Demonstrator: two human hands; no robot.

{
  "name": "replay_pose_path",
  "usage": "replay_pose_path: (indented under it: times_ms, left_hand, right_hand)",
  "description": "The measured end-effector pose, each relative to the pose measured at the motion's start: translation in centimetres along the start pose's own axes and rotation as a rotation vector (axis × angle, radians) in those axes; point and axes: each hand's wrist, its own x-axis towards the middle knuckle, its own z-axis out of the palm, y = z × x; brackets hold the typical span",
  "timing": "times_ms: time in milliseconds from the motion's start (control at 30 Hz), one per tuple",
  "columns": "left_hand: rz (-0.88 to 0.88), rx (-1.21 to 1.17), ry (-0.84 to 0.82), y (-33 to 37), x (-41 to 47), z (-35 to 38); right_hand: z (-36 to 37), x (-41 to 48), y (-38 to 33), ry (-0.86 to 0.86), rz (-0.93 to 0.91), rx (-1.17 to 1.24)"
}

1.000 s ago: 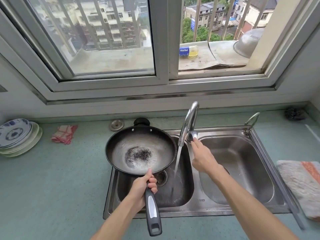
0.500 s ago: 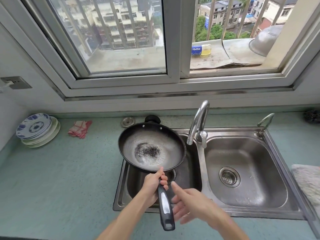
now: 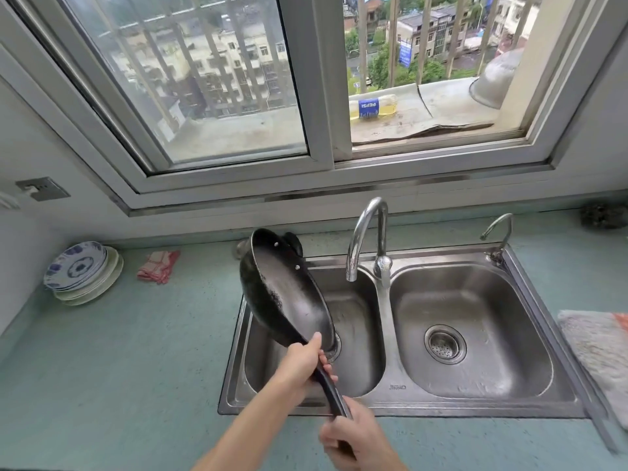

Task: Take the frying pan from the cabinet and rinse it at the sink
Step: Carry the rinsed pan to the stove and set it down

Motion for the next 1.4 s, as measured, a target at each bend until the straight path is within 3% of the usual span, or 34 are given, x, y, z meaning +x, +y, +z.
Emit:
replay_pose_path:
  times_ms: [100,167,233,333,433,600,767,900,1067,1267,1400]
  left_hand:
    - [-0.009,0.055,0.029,-0.5,-0.9,0.5]
    - [0.003,0.083,0.035,-1.0,-1.6,0.2]
    - [0.039,0.145,0.001,-1.4,-2.4,-0.3]
    - [0.097,0.190,-0.046,-2.1,-3.1,-0.8]
    - [0.102,0.175,-0.051,-2.2,-3.4,-1.2]
    - [0.048,-0.053,-0.160,-2.0,-4.5,-2.1]
    - [0.032,-0.327,-0.299,-2.2,-6.5,-4.7]
    - [0.088,-0.431,-0.301,-3.5,-8.6,-8.1]
    - [0.203,-0.568,-0.296,-5.8,-12.2,-14.2]
    - [0.307,-0.737,-0.298,-9.9,-17.5,-23.0]
    - [0.409,-0.825,-0.247,-13.5,-21.0,-28.8]
  right_hand:
    - [-1.5,-0.8,0.2,-0.148,0.077,0.076]
    - [-2.3,-1.6,0.5,-0.213,0.188,0.307]
    - [-2.5,-2.3,1.4,-0.299,0.183,0.493]
    - [-2.5,-2.2,2.7,-0.353,0.197,0.651]
    - [-1.9,-1.9,2.7,-0.319,0.213,0.640]
    - [-0.6,-1.3,2.3,-0.158,0.096,0.365]
    - [0.2,-2.6,1.8,-0.101,-0.102,-0.405]
    - [3.3,-3.2,2.5,-0.045,-0.272,-0.768]
    - [9.2,-4.8,3.9,-0.078,-0.345,-1.032]
    - [17.1,-6.9,8.0,-0.222,-0.340,-1.167]
    - [21.6,-8.7,11.1,-0.384,-0.212,-1.289]
